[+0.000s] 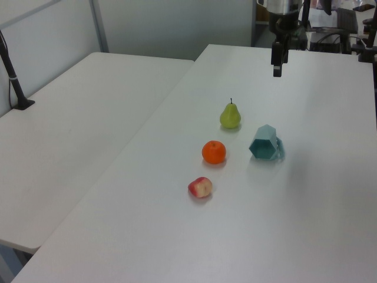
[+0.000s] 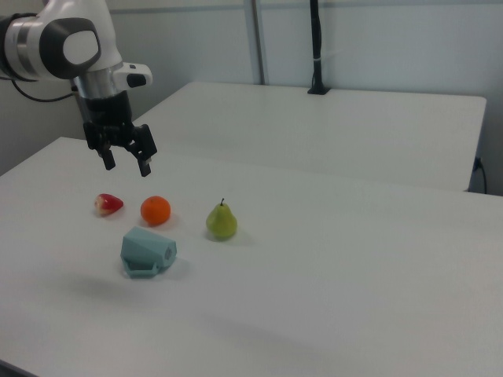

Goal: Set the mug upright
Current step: 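Move the open gripper down toward the teal mug lying on its side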

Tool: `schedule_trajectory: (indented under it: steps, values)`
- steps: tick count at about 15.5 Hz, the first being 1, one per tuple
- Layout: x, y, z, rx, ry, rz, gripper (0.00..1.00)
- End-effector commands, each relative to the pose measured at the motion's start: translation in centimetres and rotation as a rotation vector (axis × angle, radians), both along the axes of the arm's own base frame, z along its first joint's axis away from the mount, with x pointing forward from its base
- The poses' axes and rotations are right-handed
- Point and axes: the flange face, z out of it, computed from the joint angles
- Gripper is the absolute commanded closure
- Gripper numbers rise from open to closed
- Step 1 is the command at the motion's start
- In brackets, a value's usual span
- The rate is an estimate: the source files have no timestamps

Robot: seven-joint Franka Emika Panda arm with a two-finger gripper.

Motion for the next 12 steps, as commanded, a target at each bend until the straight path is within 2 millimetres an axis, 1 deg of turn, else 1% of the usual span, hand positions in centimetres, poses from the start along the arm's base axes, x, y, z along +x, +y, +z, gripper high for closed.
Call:
schedule_trajectory:
  steps: [1, 2, 4, 6, 7, 10, 12]
  values:
    - [-0.5, 0.9, 0.5, -0.040, -0.012, 0.045, 0.00]
    - [-0.7, 1.6, 0.7, -0.085, -0.022, 0.066, 0.00]
    - [-1.1, 3.9, 0.8, -0.184, -0.047, 0.080, 0.00]
    - [-1.4, 6.6, 0.0, -0.299, -0.071, 0.088, 0.00]
    - [-1.8, 8.4, -0.4, -0.347, -0.087, 0.108, 0.00]
    - [-2.6, 12.3, -3.1, -0.482, -0.074, 0.152, 0.00]
    - [-3.1, 14.7, -4.8, -0.566, -0.090, 0.141, 0.00]
